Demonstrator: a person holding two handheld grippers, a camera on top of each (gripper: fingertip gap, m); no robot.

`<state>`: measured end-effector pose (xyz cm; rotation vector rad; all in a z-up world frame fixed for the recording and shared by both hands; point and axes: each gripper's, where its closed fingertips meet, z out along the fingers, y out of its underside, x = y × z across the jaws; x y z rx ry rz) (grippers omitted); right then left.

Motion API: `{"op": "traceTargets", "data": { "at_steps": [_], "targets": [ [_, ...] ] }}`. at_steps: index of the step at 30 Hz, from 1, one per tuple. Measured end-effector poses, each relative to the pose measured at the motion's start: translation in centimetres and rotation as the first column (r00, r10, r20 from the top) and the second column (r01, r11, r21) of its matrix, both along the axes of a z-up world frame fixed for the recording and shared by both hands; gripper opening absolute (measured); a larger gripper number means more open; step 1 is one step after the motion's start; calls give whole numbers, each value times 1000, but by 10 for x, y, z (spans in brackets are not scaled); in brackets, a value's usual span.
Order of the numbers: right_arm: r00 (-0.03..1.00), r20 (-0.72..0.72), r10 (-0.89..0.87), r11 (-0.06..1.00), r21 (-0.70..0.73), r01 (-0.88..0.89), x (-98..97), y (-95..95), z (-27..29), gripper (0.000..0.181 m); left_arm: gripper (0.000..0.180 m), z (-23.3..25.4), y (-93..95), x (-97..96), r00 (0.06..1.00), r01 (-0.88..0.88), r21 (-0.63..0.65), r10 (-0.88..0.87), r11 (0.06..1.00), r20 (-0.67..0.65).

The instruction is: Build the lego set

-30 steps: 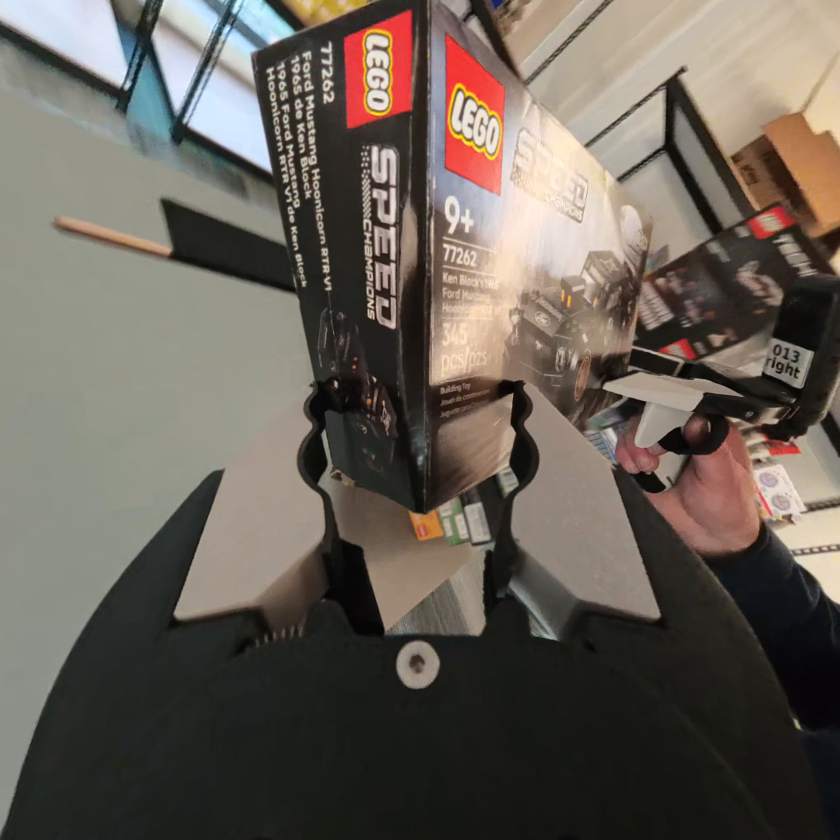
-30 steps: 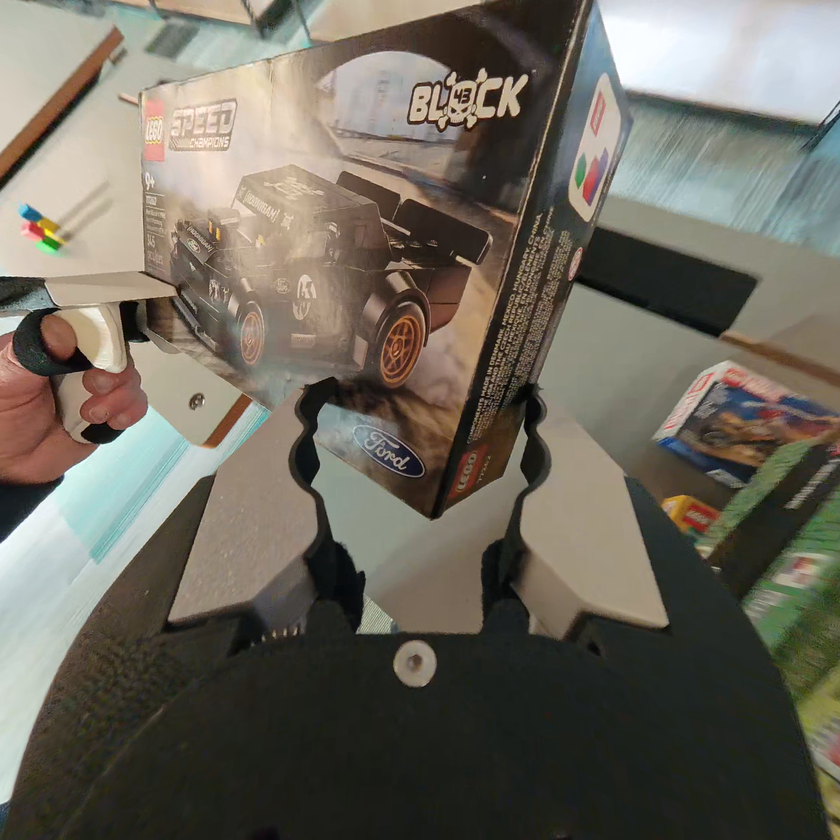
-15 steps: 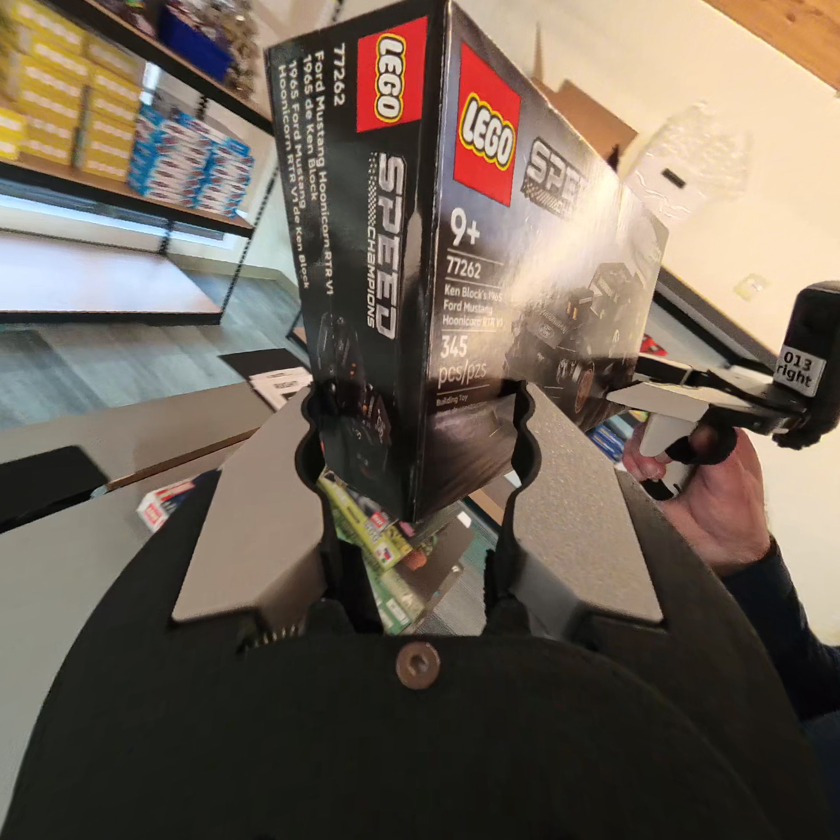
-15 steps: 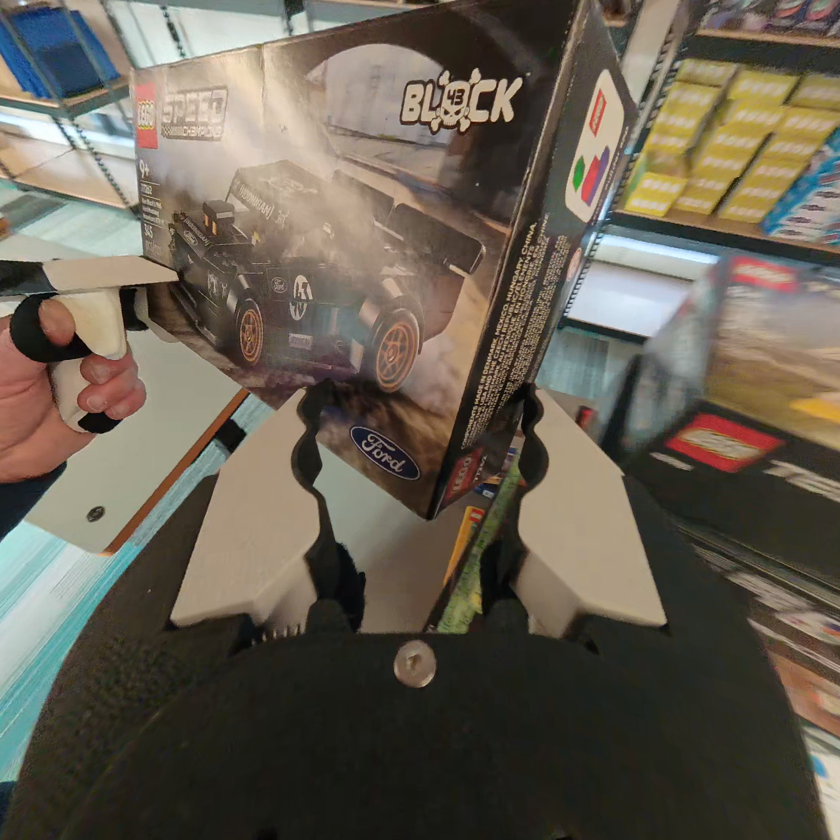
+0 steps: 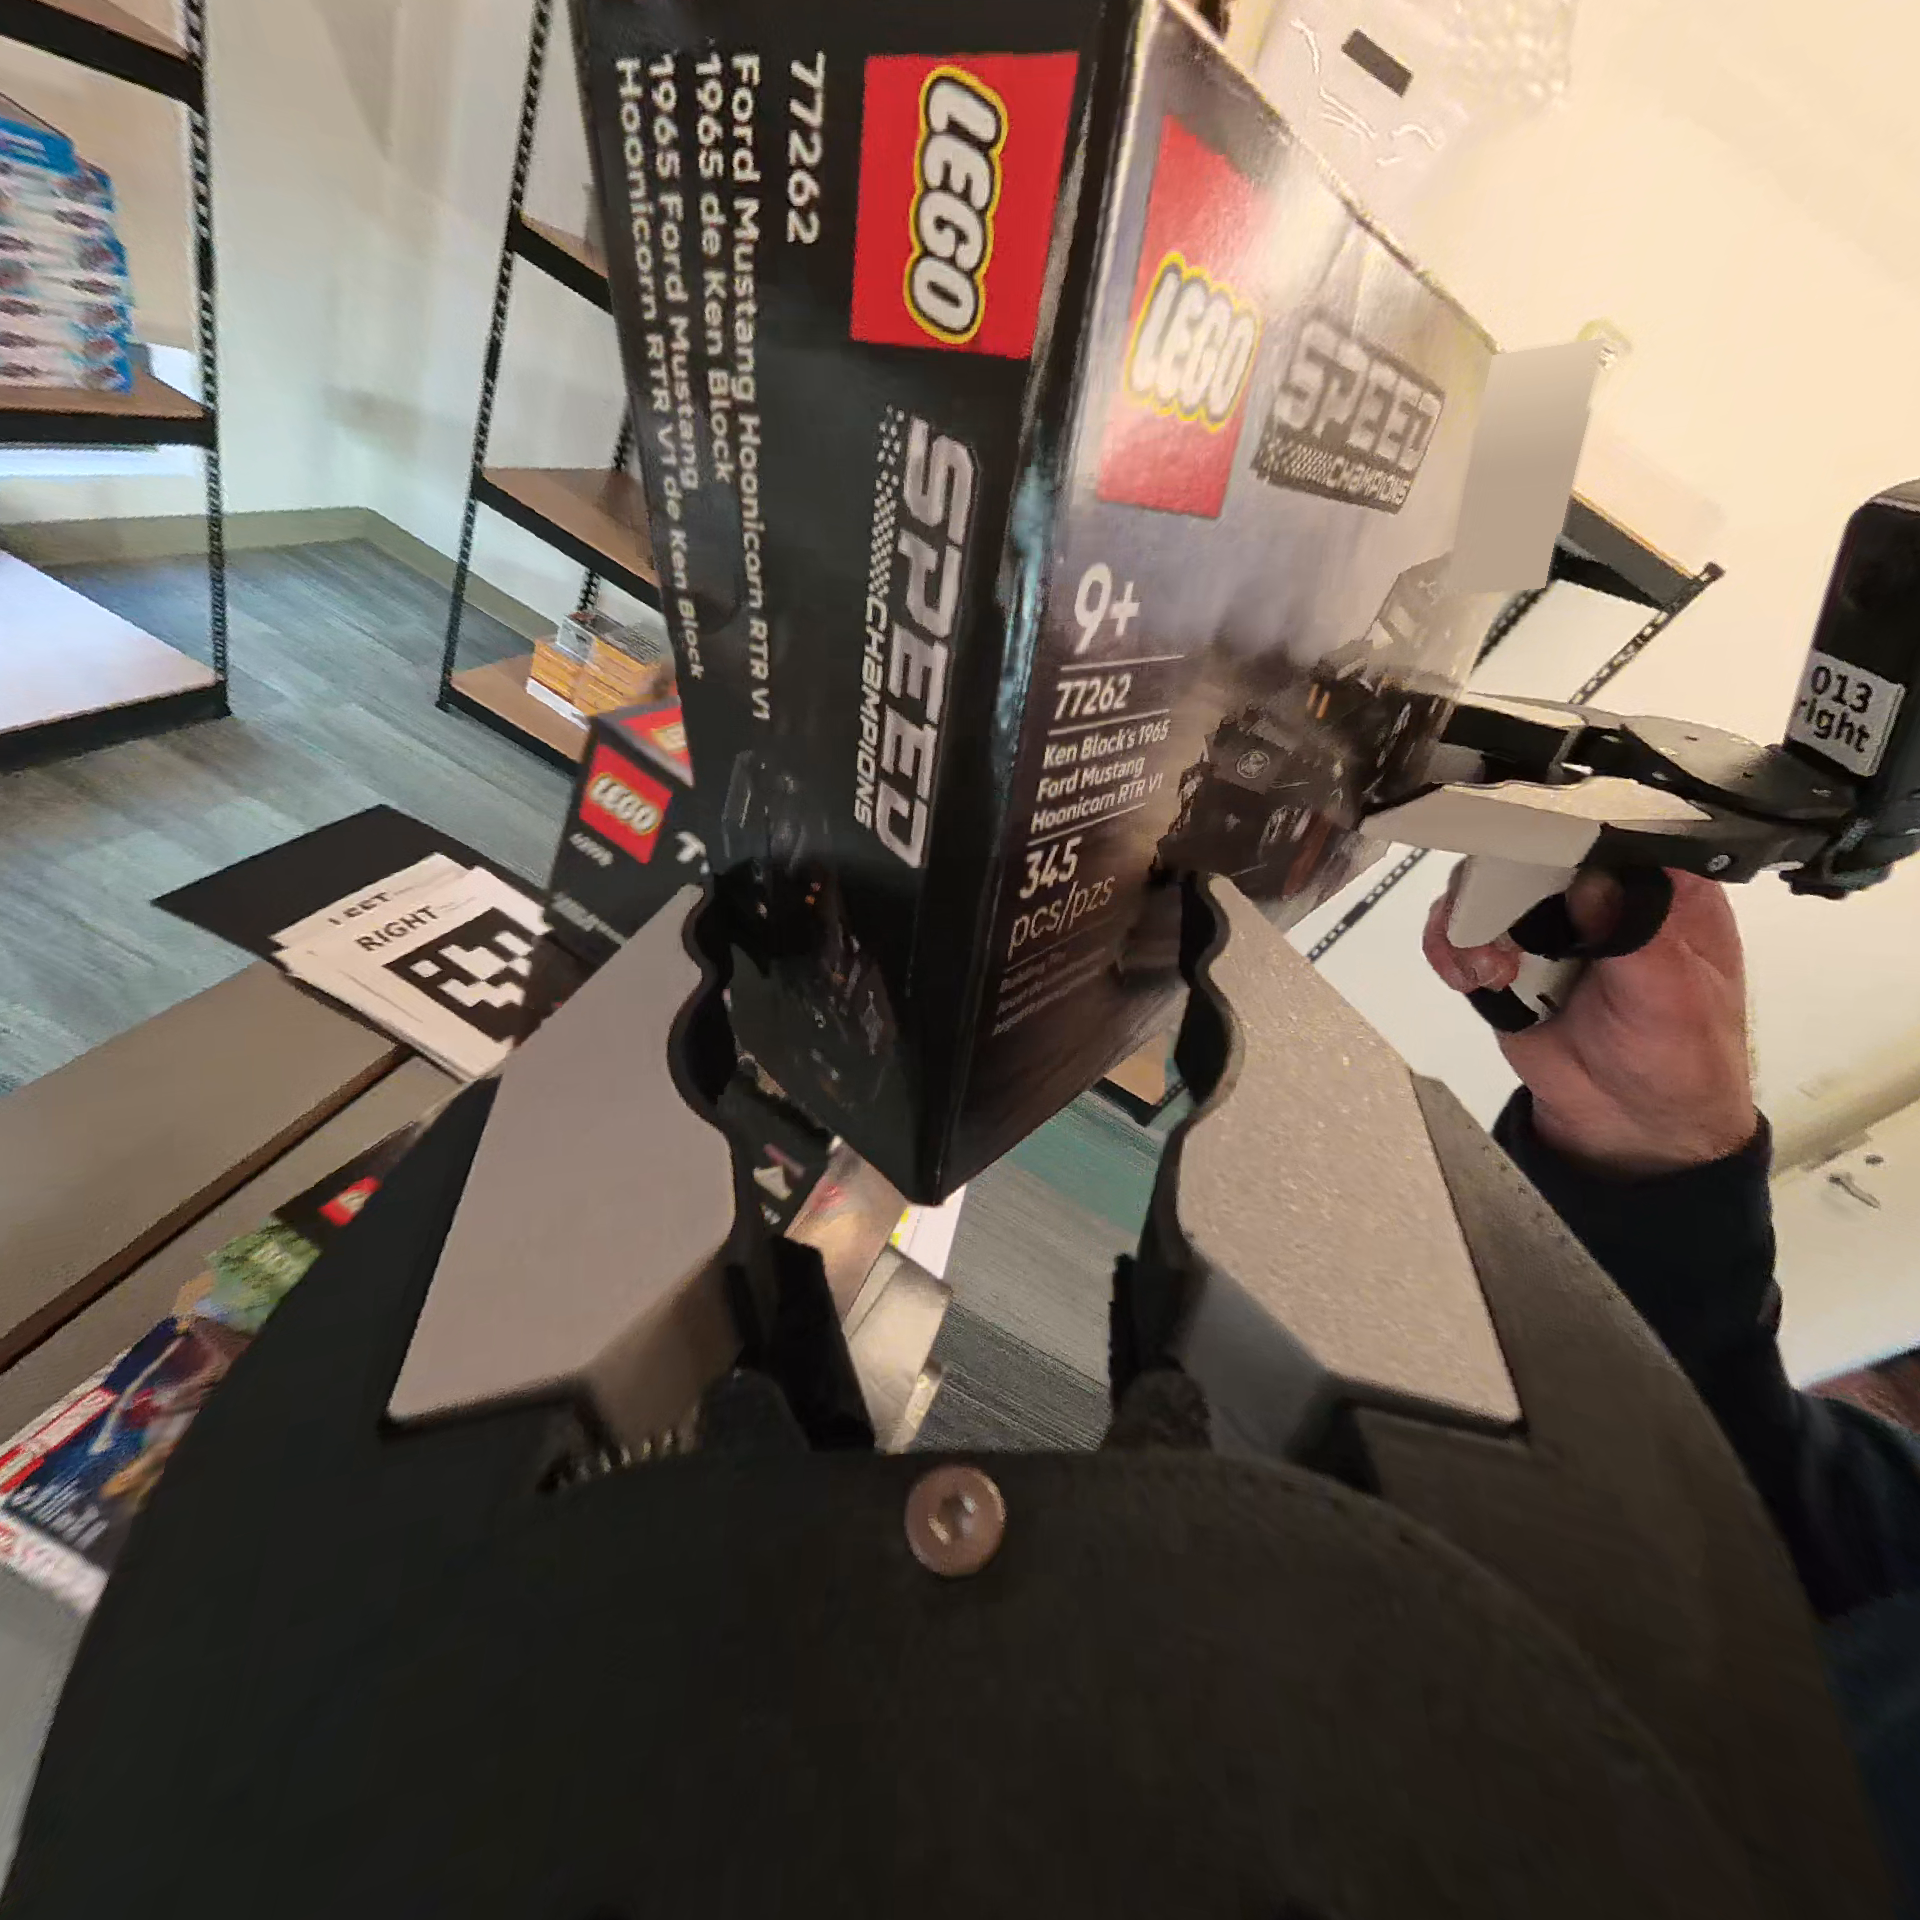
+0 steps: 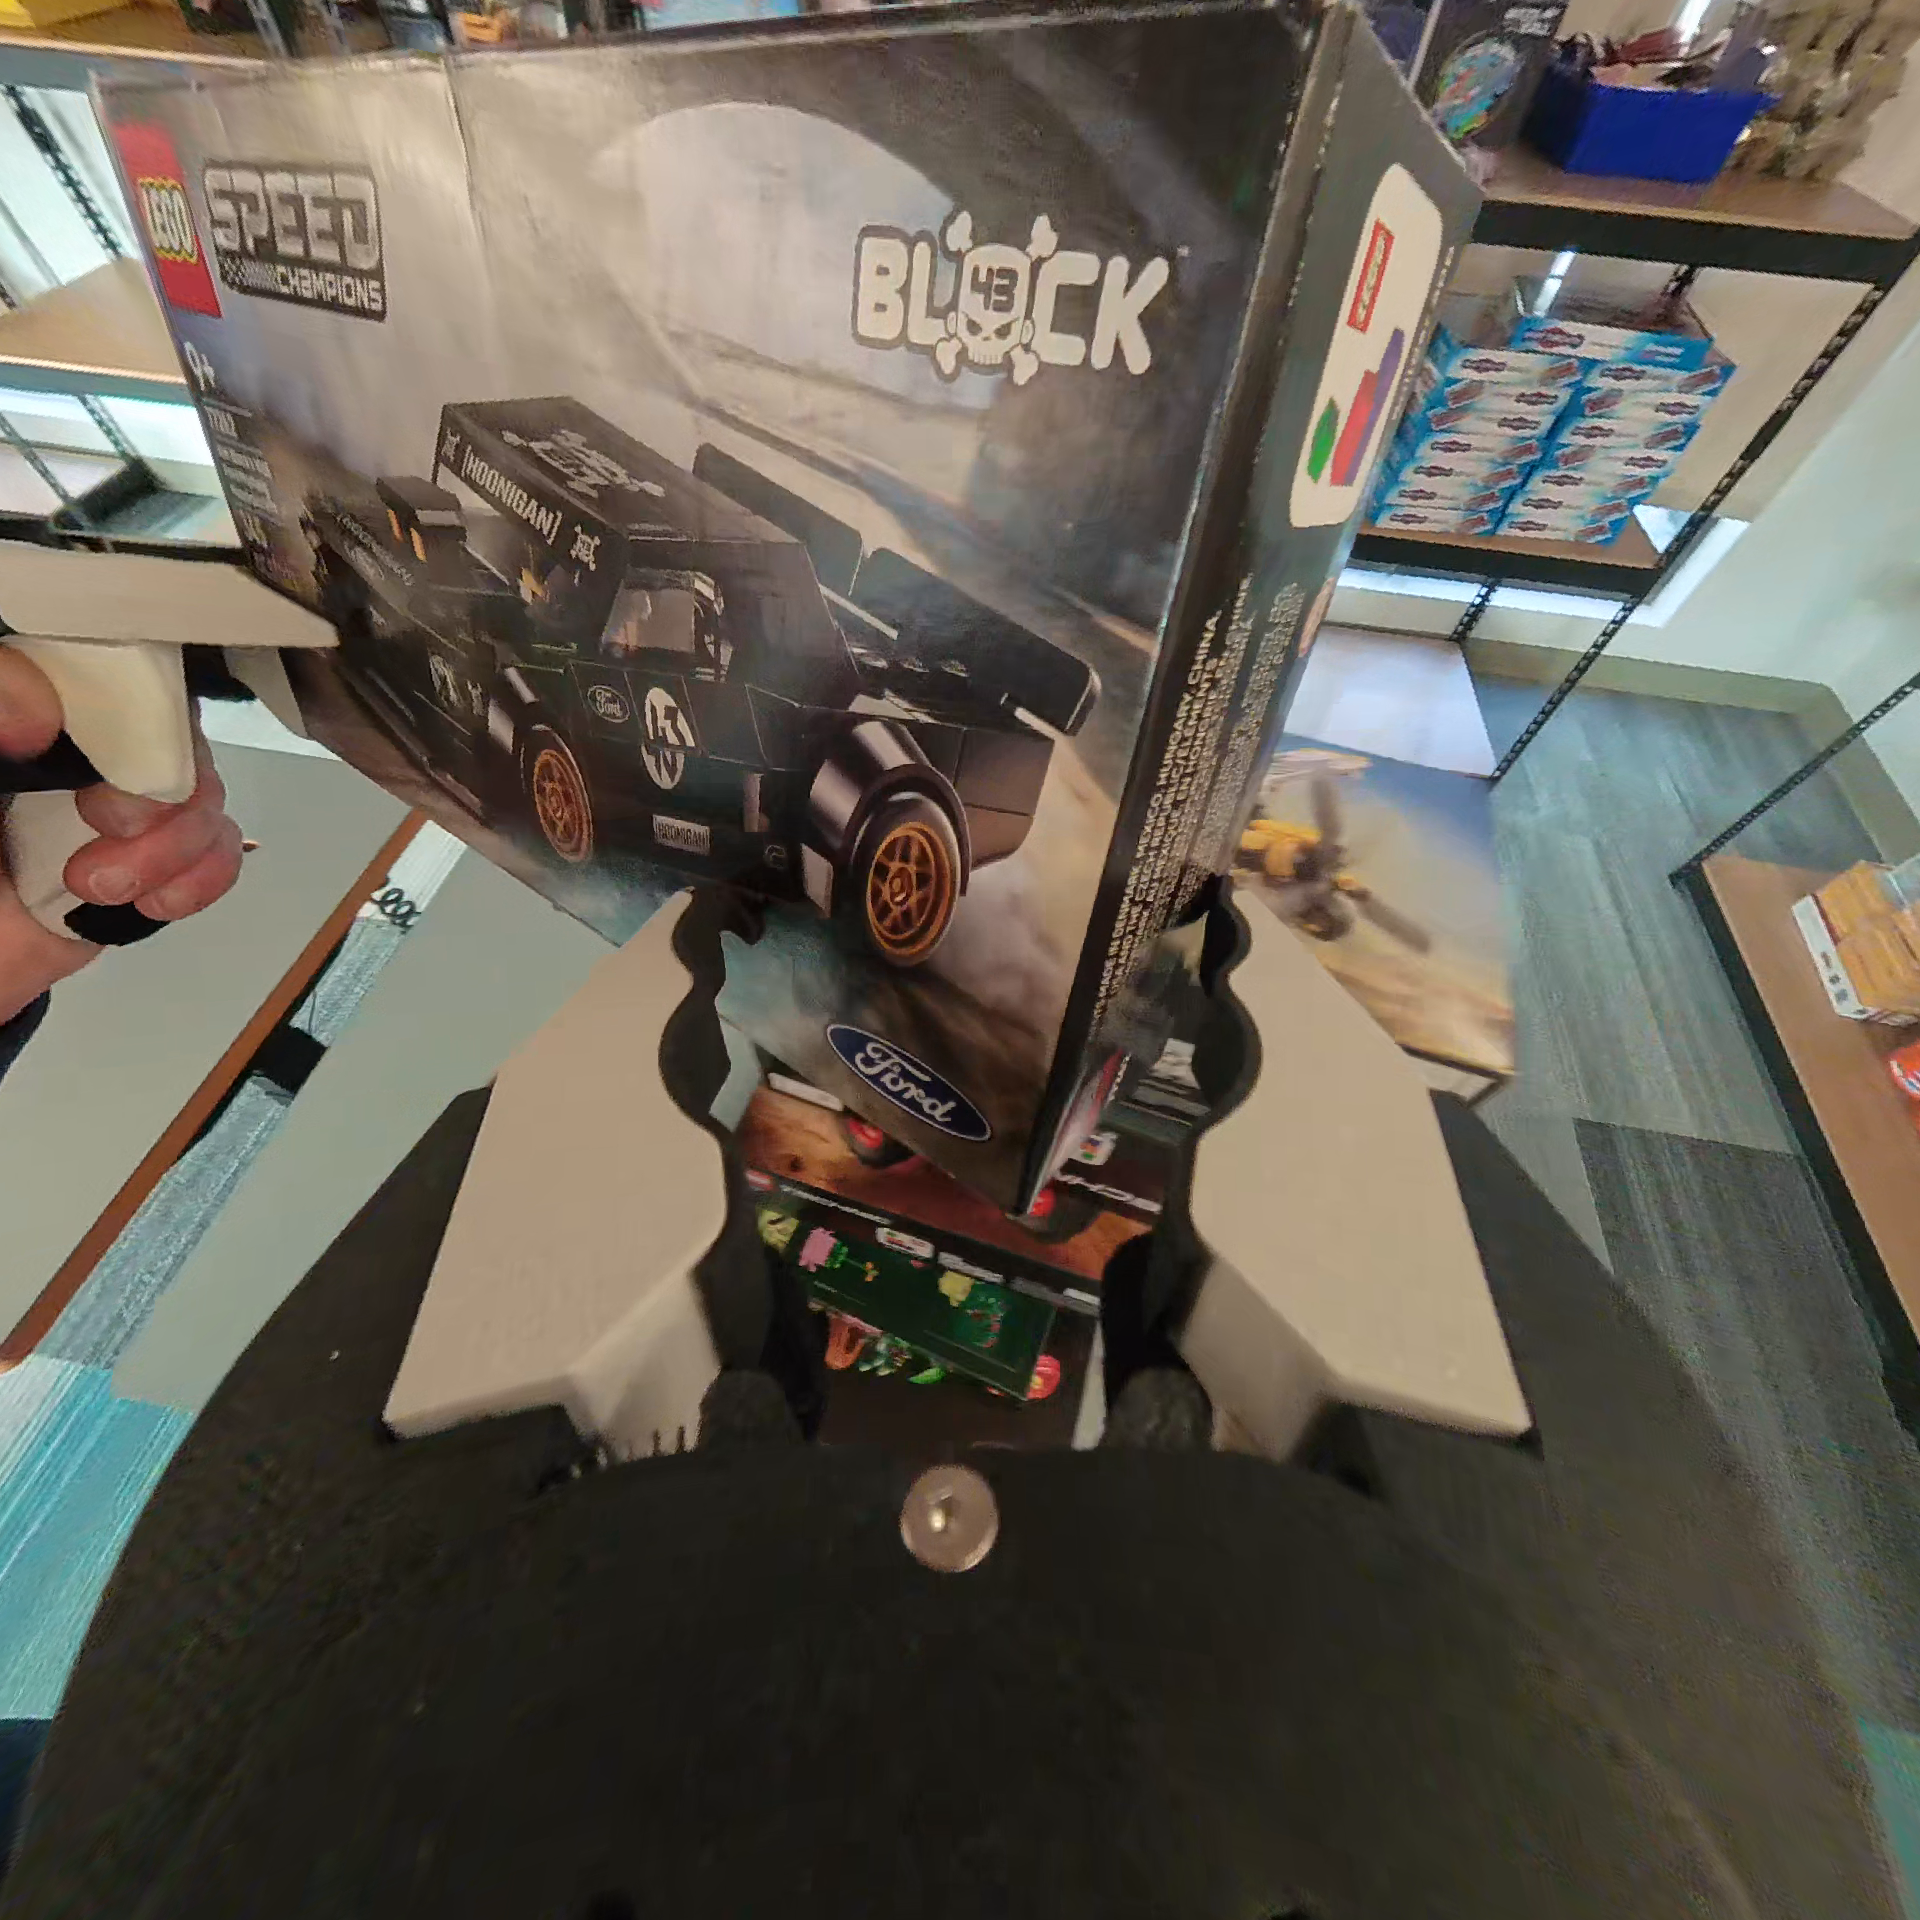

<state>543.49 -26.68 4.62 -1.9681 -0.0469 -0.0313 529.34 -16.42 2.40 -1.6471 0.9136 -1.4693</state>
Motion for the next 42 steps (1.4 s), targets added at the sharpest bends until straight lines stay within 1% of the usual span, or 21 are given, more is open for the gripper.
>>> {"op": "traceTargets", "data": {
  "at_steps": [6, 8, 10, 16, 19, 23, 29, 36, 38, 40, 42],
  "targets": [
    [997, -71, 17, 998, -66, -22, 63, 9, -6, 93, 93, -13, -10, 58, 993, 48, -46, -52, 998, -106],
    [995, -98, 35, 994, -99, -44, 78, 14, -14, 93, 93, -20, -9, 69, 990, 40, -56, -47, 998, -132],
    [990, -131, 57, 989, -128, -74, 89, 21, -24, 93, 96, -23, -7, 77, 990, 33, -84, -44, 996, -134],
    [956, -249, 153, 961, -188, -203, 108, 37, -50, 93, 89, -20, -2, 83, 989, -3, -97, -11, 995, -145],
    [936, -296, 191, 955, -167, -247, 115, 46, -50, 92, 91, -21, -2, 85, 988, -17, -110, 0, 994, -154],
    [922, -308, 233, 938, -179, -297, 120, 54, -53, 95, 96, -24, -1, 90, 986, -34, -128, 12, 991, -163],
    [895, -367, 253, 926, -176, -334, 126, 60, -59, 105, 102, -30, -10, 97, 983, -35, -125, 11, 992, -184],
    [904, -359, 234, 926, -202, -320, 133, 59, -69, 111, 106, -38, -22, 102, 979, 14, -118, -38, 993, -200],
    [911, -336, 238, 930, -193, -314, 135, 58, -69, 108, 102, -34, -23, 100, 985, 11, -98, -27, 995, -172],
    [917, -311, 250, 915, -235, -329, 130, 51, -73, 110, 104, -36, -23, 96, 984, 23, -112, -42, 993, -172],
    [933, -249, 259, 909, -265, -323, 128, 45, -76, 105, 104, -36, -22, 93, 986, 31, -107, -48, 994, -159]
  ]
}}
